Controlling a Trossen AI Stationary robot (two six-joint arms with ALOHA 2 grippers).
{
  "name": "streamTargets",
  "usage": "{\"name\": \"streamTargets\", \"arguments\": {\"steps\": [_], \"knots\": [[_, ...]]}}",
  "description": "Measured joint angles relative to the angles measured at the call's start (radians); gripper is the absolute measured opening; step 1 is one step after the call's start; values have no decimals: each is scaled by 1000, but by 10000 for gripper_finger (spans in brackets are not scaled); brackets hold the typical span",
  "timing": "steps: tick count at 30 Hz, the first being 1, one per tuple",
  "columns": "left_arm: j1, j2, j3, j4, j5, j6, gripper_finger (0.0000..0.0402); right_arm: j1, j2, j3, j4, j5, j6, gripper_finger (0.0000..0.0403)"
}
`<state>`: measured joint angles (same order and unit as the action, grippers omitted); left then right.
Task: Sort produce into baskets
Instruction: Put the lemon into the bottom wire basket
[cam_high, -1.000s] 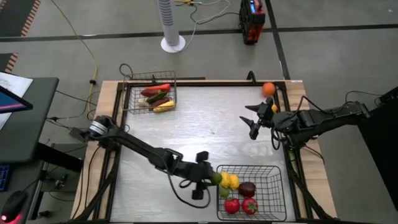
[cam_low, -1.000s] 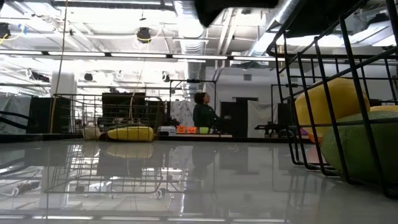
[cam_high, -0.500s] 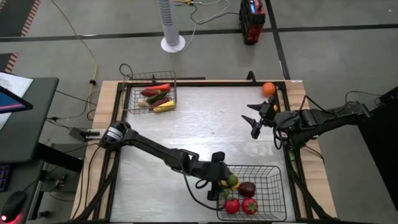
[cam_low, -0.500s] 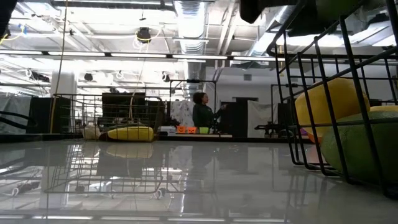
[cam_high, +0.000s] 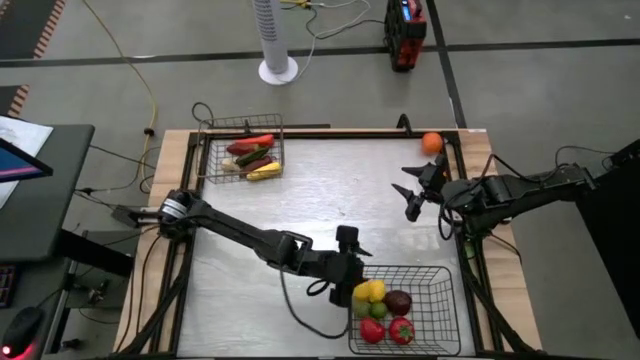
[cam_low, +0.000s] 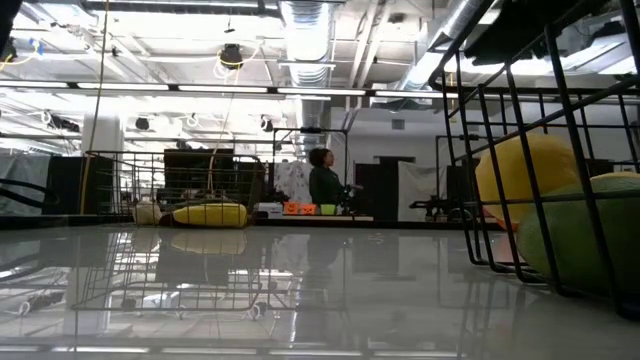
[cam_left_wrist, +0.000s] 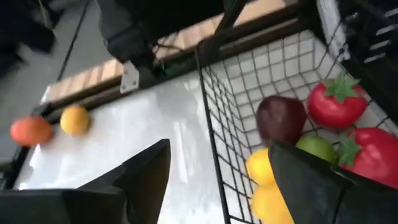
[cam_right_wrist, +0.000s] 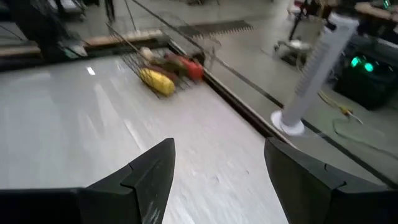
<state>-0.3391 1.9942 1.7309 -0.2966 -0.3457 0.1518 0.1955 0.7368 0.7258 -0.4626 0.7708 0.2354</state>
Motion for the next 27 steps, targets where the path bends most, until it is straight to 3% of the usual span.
{"name": "streamTargets", "arguments": {"steps": [2,5,12,16,18,23,27], "knots": [[-5,-26,-16,17,0,23,251,0,0,0,-36,22,32,276],[-15,-89,-134,154,-19,69,243,-1,-5,0,-94,50,85,276],[13,-346,-569,549,-158,104,236,-14,-19,-56,-140,78,198,276],[38,-546,-793,867,-164,154,235,-90,-5,-94,-203,86,262,276],[53,-640,-886,986,-157,167,235,-166,14,-95,-250,31,263,276],[101,-829,-1038,1118,-164,152,235,-403,79,-70,-334,-235,195,276],[114,-960,-1086,1043,-164,83,235,-554,144,-66,-336,-367,102,276]]}}
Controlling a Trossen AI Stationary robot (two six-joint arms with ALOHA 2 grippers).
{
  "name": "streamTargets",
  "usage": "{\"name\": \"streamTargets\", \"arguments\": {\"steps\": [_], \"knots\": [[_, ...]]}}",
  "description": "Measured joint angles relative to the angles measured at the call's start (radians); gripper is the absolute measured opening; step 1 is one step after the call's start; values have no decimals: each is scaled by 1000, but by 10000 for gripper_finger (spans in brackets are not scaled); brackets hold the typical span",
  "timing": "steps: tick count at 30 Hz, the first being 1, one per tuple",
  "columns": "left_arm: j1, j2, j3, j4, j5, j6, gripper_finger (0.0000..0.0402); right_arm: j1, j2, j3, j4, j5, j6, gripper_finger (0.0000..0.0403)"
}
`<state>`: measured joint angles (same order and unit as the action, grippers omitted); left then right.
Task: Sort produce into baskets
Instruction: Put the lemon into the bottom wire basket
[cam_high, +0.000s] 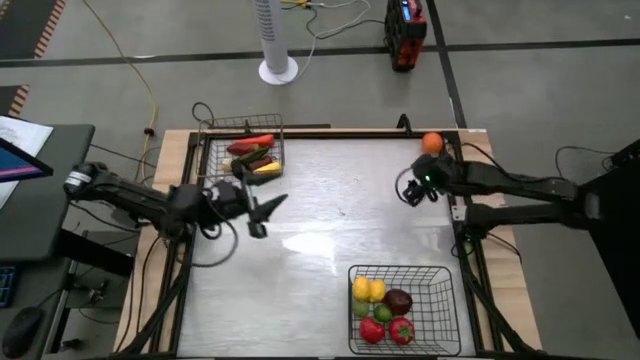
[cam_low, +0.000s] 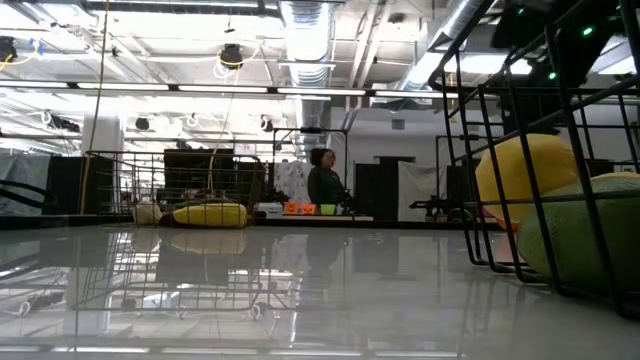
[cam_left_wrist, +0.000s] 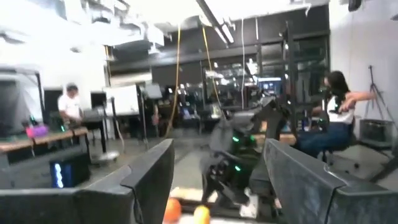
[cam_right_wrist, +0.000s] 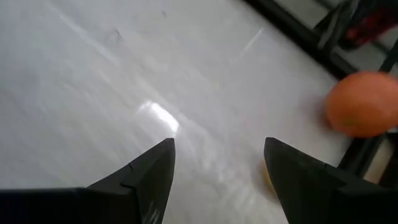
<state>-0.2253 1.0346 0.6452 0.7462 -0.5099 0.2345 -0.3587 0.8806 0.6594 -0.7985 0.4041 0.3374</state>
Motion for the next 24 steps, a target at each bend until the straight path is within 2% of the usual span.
{"name": "streamTargets", "arguments": {"steps": [4,12,15,18,22,24], "knots": [[-6,-87,-14,-166,3,-61,235,-107,79,2,18,-78,-36,276],[-23,-190,-13,-303,5,-100,235,-261,272,4,13,-88,-44,276],[-36,-202,-13,-337,5,-101,235,-288,304,15,18,-84,-58,276],[-44,-204,-13,-341,5,-101,235,-300,327,38,16,-34,-83,276],[-54,-203,-13,-353,4,-110,235,-298,334,72,18,-59,-19,276],[-62,-203,-13,-366,4,-122,235,-296,335,91,-4,-37,20,276]]}}
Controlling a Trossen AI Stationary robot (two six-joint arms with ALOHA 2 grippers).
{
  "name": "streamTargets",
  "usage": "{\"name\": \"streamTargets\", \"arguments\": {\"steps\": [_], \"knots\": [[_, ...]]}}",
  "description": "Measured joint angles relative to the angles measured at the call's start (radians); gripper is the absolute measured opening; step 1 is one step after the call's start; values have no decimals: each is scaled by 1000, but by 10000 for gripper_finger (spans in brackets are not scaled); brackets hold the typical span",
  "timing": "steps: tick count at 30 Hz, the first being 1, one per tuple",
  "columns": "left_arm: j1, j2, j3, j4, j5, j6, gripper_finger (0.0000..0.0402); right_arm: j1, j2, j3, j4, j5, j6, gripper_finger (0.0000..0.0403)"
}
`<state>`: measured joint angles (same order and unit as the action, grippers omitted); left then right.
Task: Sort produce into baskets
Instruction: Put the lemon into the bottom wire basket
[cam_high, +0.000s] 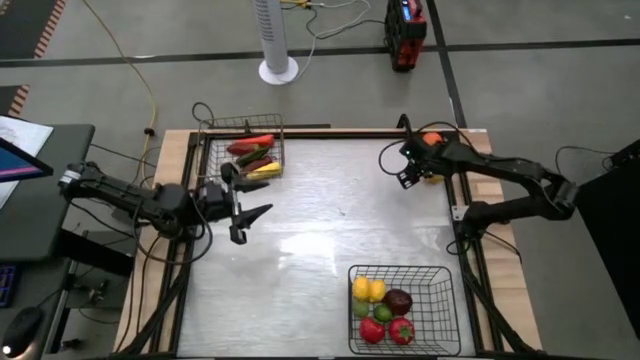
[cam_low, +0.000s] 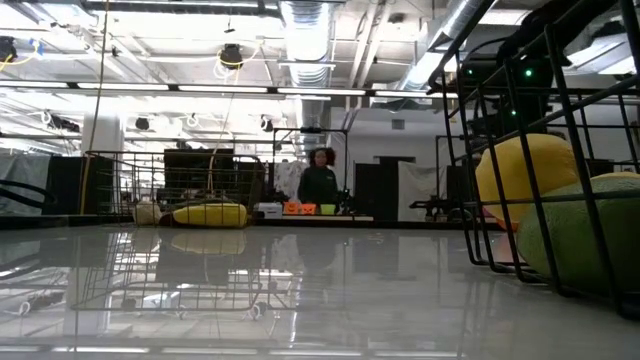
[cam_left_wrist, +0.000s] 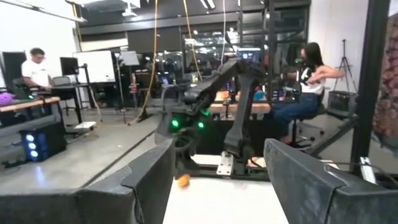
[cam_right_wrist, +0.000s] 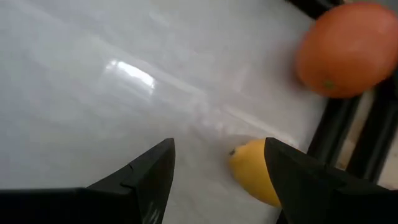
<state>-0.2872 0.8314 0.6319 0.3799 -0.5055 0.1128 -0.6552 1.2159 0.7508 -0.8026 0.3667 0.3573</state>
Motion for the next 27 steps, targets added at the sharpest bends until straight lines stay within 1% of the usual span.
{"name": "streamTargets", "arguments": {"steps": [3,6,8,12,16,22,25,27], "knots": [[-17,0,0,-4,-2,-14,235,-14,1,18,-55,48,94,276],[-40,-3,0,-8,-3,-23,235,-30,1,20,-89,55,191,276],[-60,-8,0,-9,-4,-24,235,-31,1,20,-98,56,221,276],[-100,-28,0,-11,-4,-24,235,-47,2,21,-130,106,271,276],[-136,-53,0,-30,-7,-20,235,-87,2,8,-147,101,298,276],[-172,-68,0,-40,-61,3,235,-154,3,-10,-138,40,289,276],[-173,-67,0,-46,-69,3,235,-180,25,-23,-127,2,267,276],[-173,-67,0,-45,-73,3,235,-187,50,-34,-113,-3,255,276]]}}
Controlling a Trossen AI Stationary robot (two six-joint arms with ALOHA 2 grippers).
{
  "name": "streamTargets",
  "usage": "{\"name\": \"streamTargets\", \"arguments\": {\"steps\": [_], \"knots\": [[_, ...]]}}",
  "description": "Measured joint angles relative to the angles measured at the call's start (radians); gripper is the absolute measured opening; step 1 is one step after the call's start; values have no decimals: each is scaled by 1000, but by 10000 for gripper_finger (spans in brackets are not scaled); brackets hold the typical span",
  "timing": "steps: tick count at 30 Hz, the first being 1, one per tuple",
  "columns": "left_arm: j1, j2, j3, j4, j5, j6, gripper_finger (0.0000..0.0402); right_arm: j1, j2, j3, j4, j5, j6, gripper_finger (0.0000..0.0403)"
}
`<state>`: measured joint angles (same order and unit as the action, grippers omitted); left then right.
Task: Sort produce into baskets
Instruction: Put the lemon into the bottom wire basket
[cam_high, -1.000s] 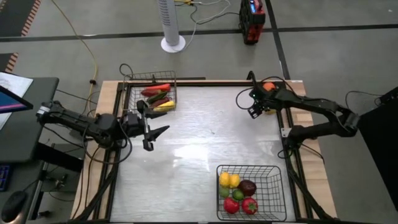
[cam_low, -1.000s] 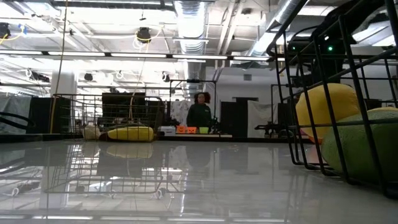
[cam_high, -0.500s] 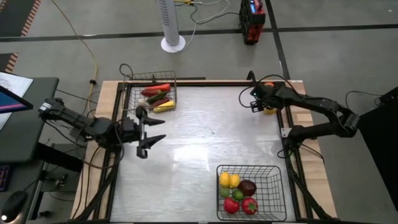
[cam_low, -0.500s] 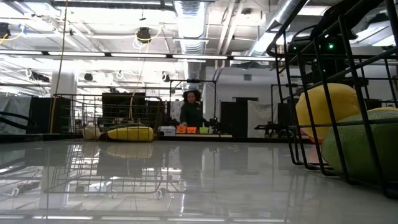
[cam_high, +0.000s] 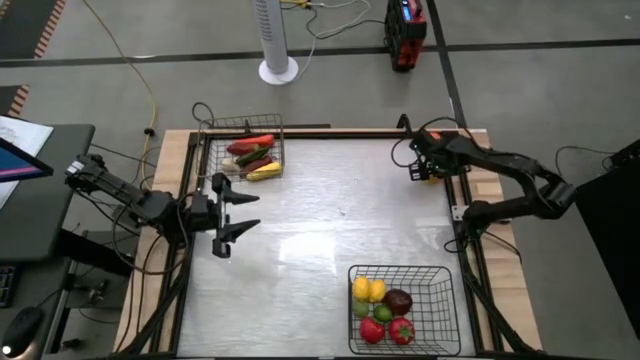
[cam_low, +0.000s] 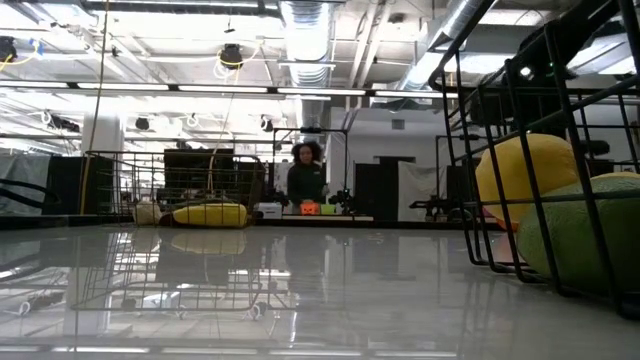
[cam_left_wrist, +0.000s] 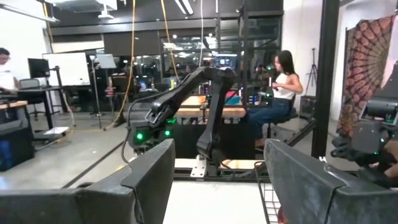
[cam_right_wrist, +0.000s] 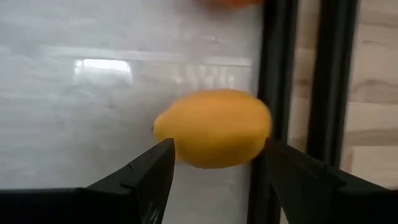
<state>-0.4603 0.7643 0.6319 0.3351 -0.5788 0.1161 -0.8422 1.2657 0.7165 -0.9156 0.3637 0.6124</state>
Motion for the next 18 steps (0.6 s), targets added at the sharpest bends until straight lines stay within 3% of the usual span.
{"name": "streamTargets", "arguments": {"steps": [5,10,18], "knots": [[0,0,0,-3,-12,0,235,14,50,-10,76,-43,-42,276],[0,0,0,-8,-13,3,235,111,61,14,113,-96,-41,276],[0,0,0,-11,-40,18,235,299,58,65,215,-342,-50,276]]}}
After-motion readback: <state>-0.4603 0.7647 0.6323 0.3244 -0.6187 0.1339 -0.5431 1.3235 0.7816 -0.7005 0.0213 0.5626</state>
